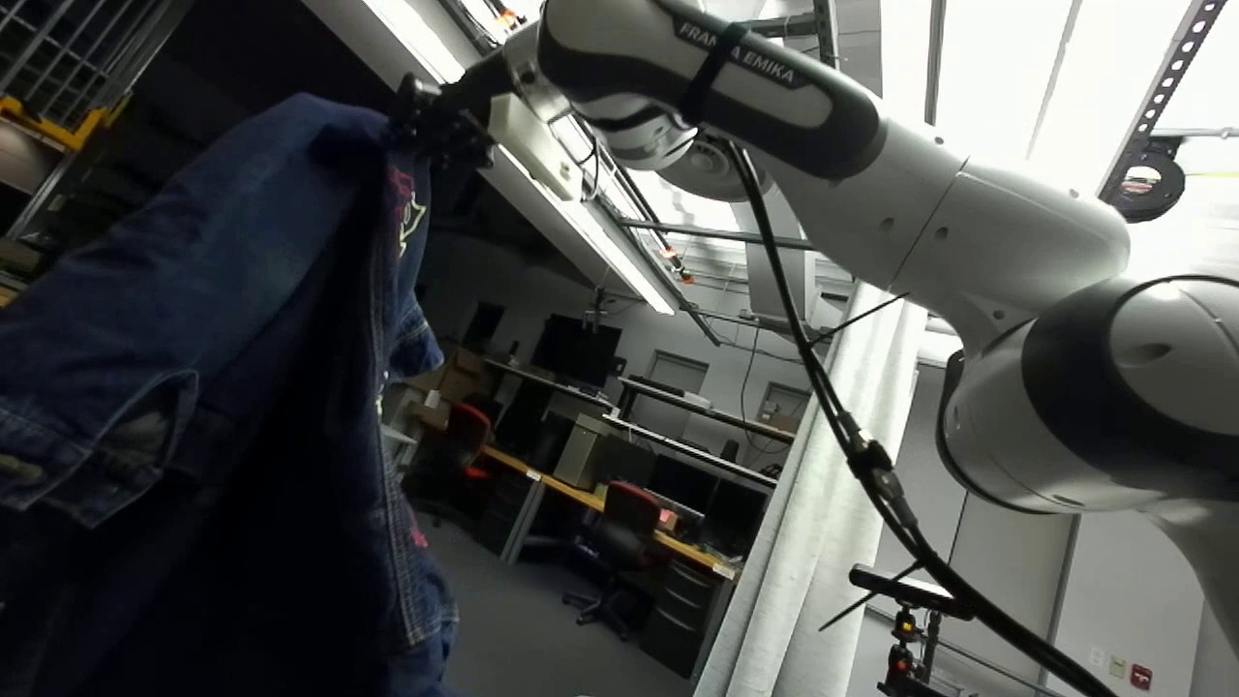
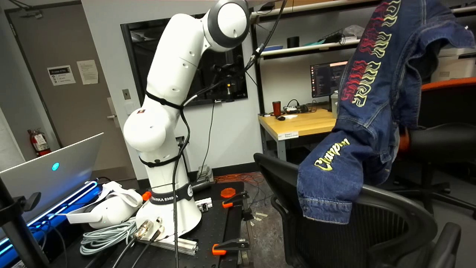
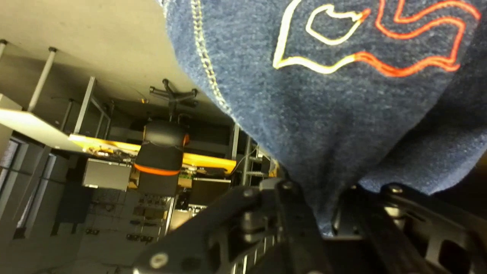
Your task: Remove the denim jacket from the chair backrest and put it on the seat
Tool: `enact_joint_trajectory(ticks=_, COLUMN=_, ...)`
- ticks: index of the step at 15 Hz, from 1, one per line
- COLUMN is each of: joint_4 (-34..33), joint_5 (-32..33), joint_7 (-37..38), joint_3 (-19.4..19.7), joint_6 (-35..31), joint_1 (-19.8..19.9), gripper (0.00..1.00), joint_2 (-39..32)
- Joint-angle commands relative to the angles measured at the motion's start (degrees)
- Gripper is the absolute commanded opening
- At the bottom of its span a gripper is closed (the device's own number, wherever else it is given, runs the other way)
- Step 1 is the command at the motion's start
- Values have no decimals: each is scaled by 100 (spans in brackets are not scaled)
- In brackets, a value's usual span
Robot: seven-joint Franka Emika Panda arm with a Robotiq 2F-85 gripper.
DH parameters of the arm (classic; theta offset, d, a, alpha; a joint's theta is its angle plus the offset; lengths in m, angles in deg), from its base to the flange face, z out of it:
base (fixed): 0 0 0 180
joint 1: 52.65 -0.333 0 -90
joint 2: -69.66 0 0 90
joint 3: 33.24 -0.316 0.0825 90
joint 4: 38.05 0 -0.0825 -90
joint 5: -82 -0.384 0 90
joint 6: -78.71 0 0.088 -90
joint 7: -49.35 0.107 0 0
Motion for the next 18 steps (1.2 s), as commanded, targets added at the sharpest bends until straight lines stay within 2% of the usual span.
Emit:
enact_joint_trajectory(ticks=1, joint_4=1384, joint_5=-683, joint_7=-565, joint_3=-272, joint_6=-79, joint_1=738, gripper=3, joint_2=687)
enact_joint_trajectory(ticks=5, joint_4=2581, joint_5=-1114, joint_7=-1181, joint_3=-318, joint_6=817, joint_1=1286, gripper=3, joint_2=1167)
enact_joint_trajectory(ticks=9, joint_4=3837, joint_5=-1532, joint_7=-1990, joint_3=-365, joint_6=1559, joint_1=1652, gripper=3, joint_2=1662)
enact_joint_trajectory(ticks=11, joint_4=4489, joint_5=-1801, joint_7=-2381, joint_3=-398, joint_6=1611, joint_1=1760, gripper=3, joint_2=1911)
enact_joint_trajectory(ticks=12, joint_4=4800, joint_5=-2035, joint_7=-2530, joint_3=-254, joint_6=1623, joint_1=1663, gripper=3, joint_2=2039)
enact_joint_trajectory(ticks=17, joint_4=6502, joint_5=-2527, joint_7=-2902, joint_3=-118, joint_6=1477, joint_1=1604, gripper=3, joint_2=2693)
enact_joint_trajectory(ticks=18, joint_4=6838, joint_5=-2502, joint_7=-2882, joint_3=-90, joint_6=1408, joint_1=1570, gripper=29, joint_2=2835)
